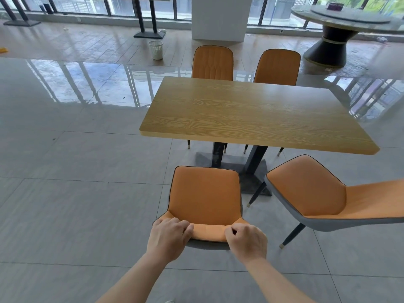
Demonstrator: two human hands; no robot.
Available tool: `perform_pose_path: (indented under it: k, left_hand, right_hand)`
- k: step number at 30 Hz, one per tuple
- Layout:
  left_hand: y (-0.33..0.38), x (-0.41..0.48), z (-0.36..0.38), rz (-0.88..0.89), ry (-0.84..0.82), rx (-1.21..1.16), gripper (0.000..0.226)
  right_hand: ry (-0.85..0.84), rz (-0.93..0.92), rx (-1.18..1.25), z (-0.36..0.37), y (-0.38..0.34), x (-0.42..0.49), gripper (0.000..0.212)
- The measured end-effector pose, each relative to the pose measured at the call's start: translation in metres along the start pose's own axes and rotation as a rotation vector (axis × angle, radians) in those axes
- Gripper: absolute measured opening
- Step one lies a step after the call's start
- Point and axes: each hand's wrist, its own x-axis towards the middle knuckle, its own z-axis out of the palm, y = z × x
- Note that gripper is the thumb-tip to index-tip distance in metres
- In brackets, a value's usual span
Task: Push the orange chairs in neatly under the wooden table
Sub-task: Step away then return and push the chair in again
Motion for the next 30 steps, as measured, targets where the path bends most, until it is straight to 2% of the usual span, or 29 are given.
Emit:
perform_pose_path:
  k: [16, 30]
  left_hand:
    - [-0.003, 0.003, 0.002, -0.001, -0.01, 0.015, 0.072]
    - [-0.011, 0.013, 0.002, 0.057, -0.052, 0.014, 0.063]
  right_hand:
    - [-0.001, -0.021, -0.04, -0.005, -0.002, 0.003, 0.036]
    - [-0.011, 0.016, -0.011, -0.006, -0.01, 0.001, 0.034]
